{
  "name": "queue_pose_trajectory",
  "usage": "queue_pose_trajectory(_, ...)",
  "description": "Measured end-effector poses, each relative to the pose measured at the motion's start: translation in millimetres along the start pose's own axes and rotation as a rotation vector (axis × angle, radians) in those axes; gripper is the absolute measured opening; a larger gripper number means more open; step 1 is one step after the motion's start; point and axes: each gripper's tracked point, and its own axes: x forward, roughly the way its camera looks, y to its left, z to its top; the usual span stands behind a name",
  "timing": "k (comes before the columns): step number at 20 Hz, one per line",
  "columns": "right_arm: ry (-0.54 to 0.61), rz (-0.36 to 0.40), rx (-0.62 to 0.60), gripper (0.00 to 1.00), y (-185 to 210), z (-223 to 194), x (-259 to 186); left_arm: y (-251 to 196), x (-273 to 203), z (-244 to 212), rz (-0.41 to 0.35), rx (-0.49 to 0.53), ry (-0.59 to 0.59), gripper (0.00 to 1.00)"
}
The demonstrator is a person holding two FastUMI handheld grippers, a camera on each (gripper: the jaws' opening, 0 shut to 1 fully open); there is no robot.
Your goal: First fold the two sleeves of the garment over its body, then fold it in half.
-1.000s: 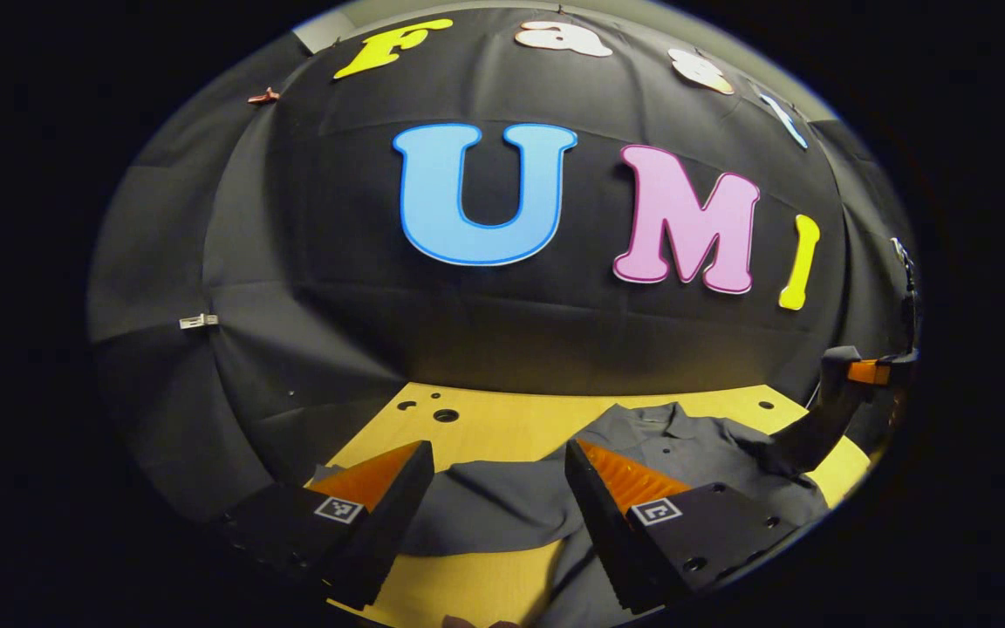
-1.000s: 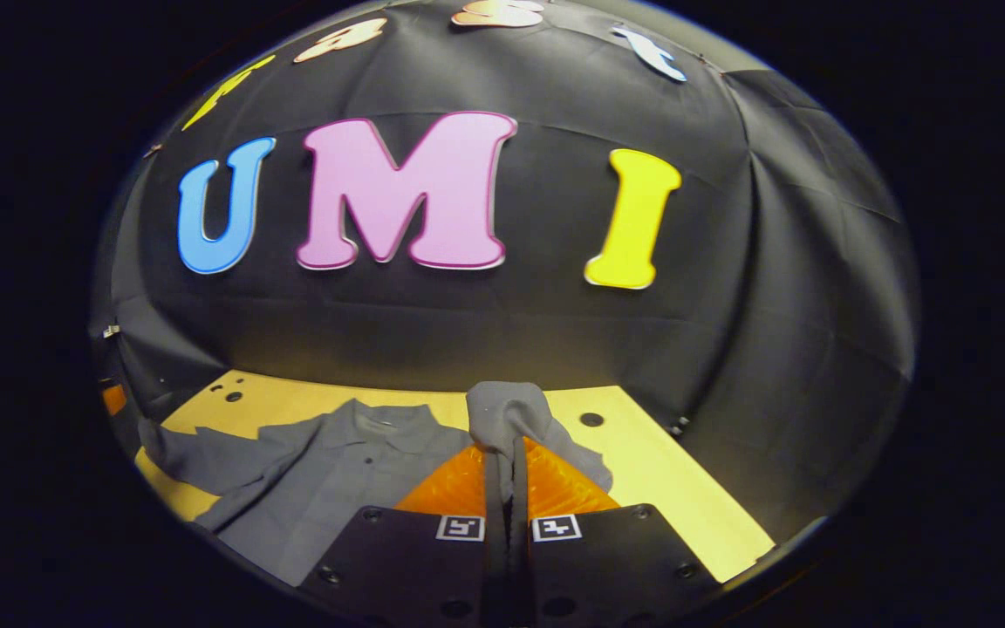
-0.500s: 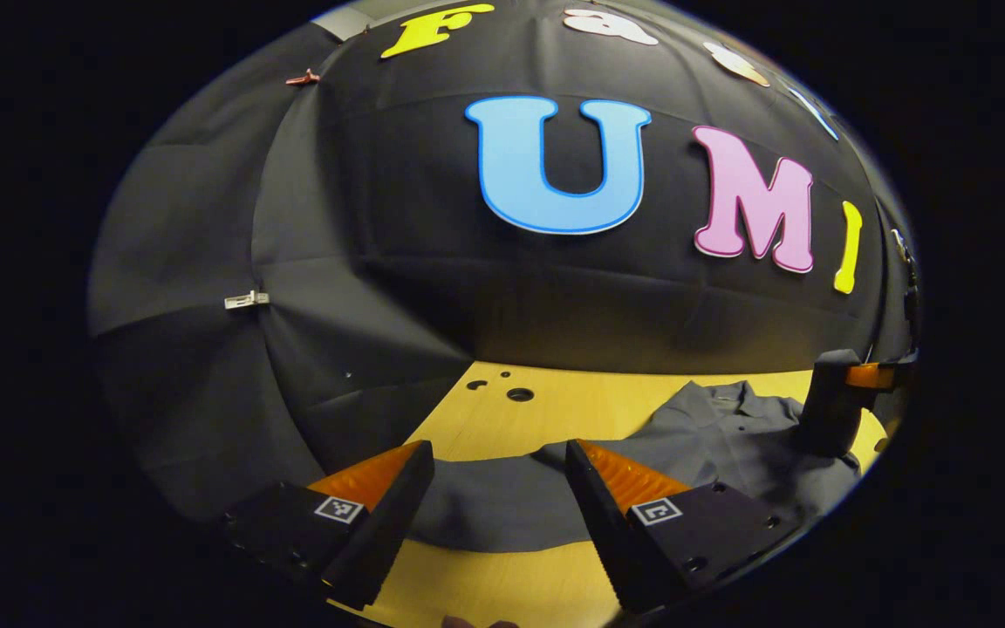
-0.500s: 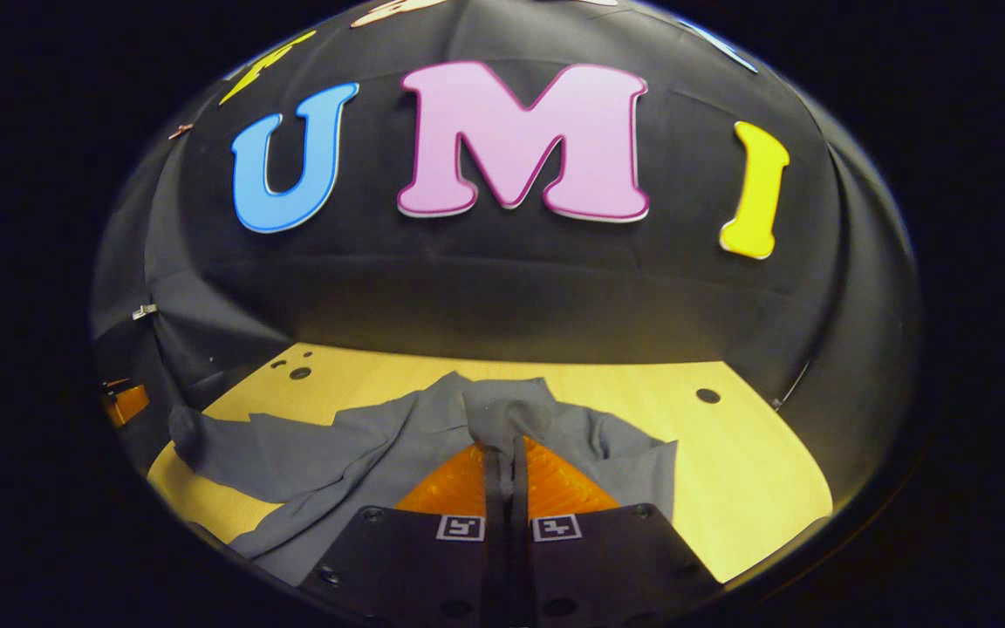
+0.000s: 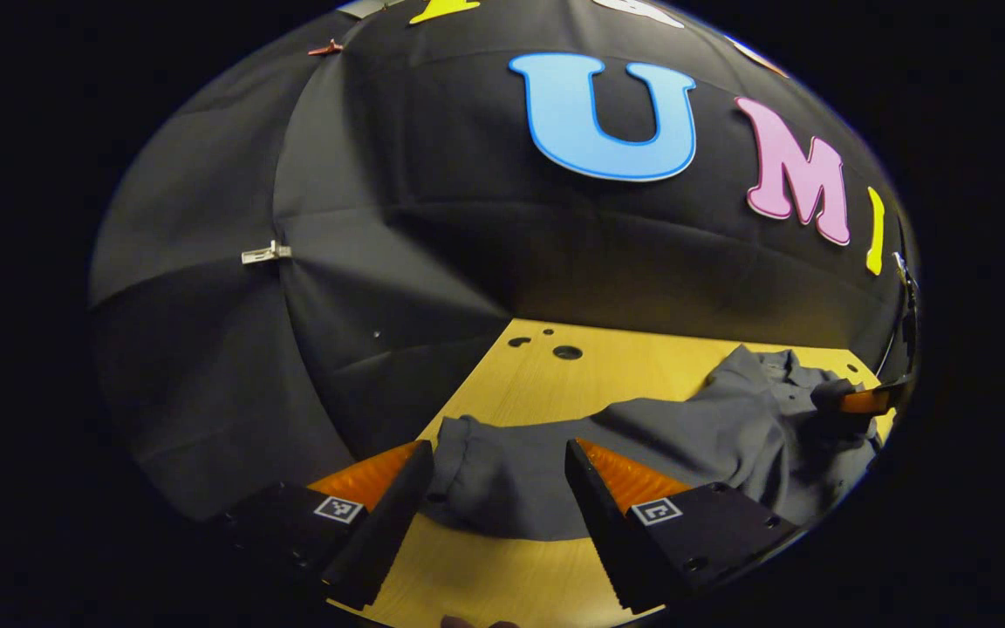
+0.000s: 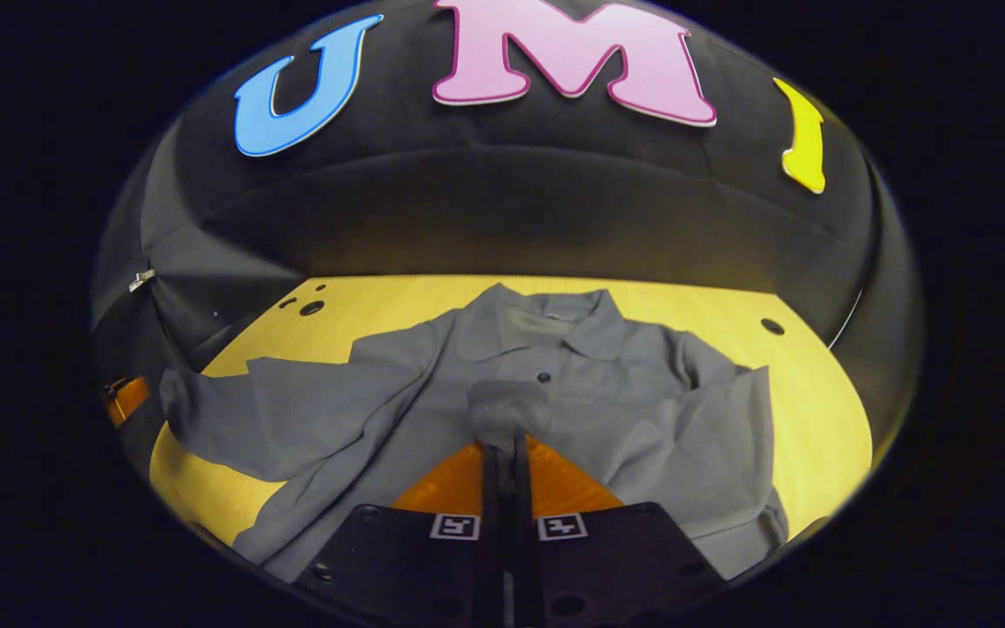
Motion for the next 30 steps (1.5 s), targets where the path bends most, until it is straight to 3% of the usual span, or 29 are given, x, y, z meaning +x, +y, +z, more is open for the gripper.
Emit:
queue_pose_trajectory(3, 0.045, 0.033, 0.033, 0.14, 11.0, -14.4, 2.6, 1.3, 11.7, -12.3, -0.004, 0.001, 0.033, 0.95)
queue_pose_trajectory(6, 0.091, 0.132, 0.079, 0.22, 33.4, -24.6, -4.5, 4.7, 24.2, -23.5, 0.011, 0.024, 0.063, 0.96)
queue_pose_trajectory(7, 0.101, 0.184, 0.103, 0.27, 47.1, -25.8, -8.3, 6.1, 28.2, -25.4, 0.019, 0.028, 0.071, 0.95)
queue_pose_trajectory(8, 0.110, 0.247, 0.130, 0.50, 62.4, -25.0, -15.0, 7.2, 31.8, -27.8, 0.027, 0.038, 0.080, 0.95)
queue_pose_trajectory(10, 0.111, 0.323, 0.140, 0.64, 78.3, -22.4, -33.6, 10.6, 38.7, -31.8, 0.038, 0.058, 0.093, 0.95)
queue_pose_trajectory(12, 0.072, 0.300, 0.087, 0.76, 64.4, -14.2, -46.9, 11.0, 46.3, -36.5, 0.034, 0.070, 0.108, 0.95)
queue_pose_trajectory(22, -0.049, 0.107, 0.057, 0.77, -30.3, -3.6, -137.2, 16.6, 66.0, -85.3, 0.044, 0.156, 0.265, 0.97)
queue_pose_trajectory(23, -0.054, 0.095, 0.066, 0.77, -35.6, -3.3, -143.5, 12.9, 68.0, -78.4, 0.039, 0.148, 0.222, 0.95)
queue_pose_trajectory(24, -0.060, 0.083, 0.071, 0.77, -42.5, -1.5, -149.1, 10.4, 70.0, -85.4, 0.041, 0.146, 0.249, 0.95)
queue_pose_trajectory(25, -0.065, 0.068, 0.073, 0.77, -49.0, -1.8, -154.4, 8.3, 69.6, -81.8, 0.039, 0.143, 0.222, 0.87)
queue_pose_trajectory(26, -0.070, 0.057, 0.078, 0.77, -55.1, -1.0, -159.9, 5.4, 70.2, -86.1, 0.022, 0.140, 0.239, 0.87)
queue_pose_trajectory(30, -0.088, 0.006, 0.086, 0.77, -77.5, 1.2, -178.7, 10.3, 79.8, -83.6, 0.043, 0.211, 0.244, 0.22)
